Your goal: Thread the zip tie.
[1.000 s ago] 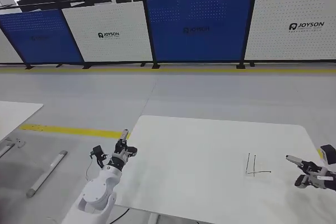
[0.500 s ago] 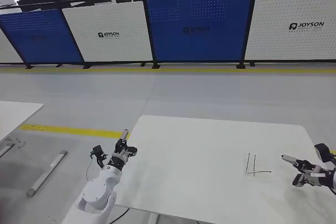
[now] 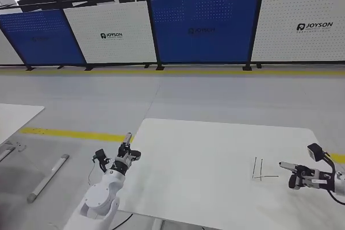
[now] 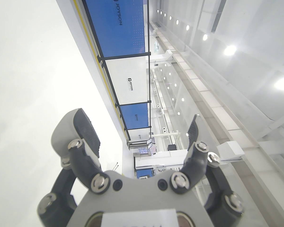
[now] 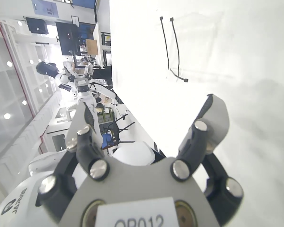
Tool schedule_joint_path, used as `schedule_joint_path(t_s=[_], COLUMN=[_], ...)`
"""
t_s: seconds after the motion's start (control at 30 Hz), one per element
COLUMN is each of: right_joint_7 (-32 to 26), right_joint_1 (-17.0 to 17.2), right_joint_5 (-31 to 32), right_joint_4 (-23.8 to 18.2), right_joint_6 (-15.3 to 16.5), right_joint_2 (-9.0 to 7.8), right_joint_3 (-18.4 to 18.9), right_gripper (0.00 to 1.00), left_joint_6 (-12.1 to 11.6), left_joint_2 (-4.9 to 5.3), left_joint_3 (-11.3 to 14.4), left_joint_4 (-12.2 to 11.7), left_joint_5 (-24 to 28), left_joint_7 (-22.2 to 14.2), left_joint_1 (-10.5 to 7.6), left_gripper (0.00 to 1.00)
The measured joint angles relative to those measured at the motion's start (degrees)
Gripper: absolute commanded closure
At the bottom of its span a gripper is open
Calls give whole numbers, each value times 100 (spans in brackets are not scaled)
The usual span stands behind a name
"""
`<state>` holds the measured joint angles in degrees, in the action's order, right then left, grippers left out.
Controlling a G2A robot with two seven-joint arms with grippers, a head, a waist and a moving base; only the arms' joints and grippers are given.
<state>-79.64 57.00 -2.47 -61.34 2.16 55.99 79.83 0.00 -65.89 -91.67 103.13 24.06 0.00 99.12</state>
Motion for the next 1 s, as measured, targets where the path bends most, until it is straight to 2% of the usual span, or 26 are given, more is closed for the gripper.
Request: schedule_joint_path(t_s=[0.1,0.5,0.57,0.7,0.83,0.87,0.9,0.93,0.97,1.0], right_joint_7=[0,5,111,211,95,59,55,57,59,64], right_joint_1=[-320,-322,-274,-403,-548,-582,-609,-636,-662,-699], right_joint_5=[-92,-82,56,158,69,23,8,-1,-10,-16], right_joint_4=[333,341,304,534,769,834,883,928,969,1028], right_joint_6=[-55,-63,-18,6,272,372,428,470,497,515], right_joint_2=[-47,-49,-41,-4,17,20,21,22,24,29], right_joint_3=[-419,-430,-526,-734,-832,-847,-856,-866,-878,-901], right_gripper=[0,0,0,0,0,5,16,17,50,54], left_joint_6=[0,0,0,0,0,0,0,0,0,0], left_joint_2=[0,0,0,0,0,0,0,0,0,0], left_joint_3=[0,0,0,0,0,0,0,0,0,0], left_joint_4=[0,0,0,0,0,0,0,0,0,0], left_joint_5=[0,0,0,0,0,0,0,0,0,0], left_joint_7=[0,0,0,0,0,0,0,0,0,0], left_joint_1=[0,0,0,0,0,0,0,0,0,0], left_gripper=[0,0,0,0,0,0,0,0,0,0])
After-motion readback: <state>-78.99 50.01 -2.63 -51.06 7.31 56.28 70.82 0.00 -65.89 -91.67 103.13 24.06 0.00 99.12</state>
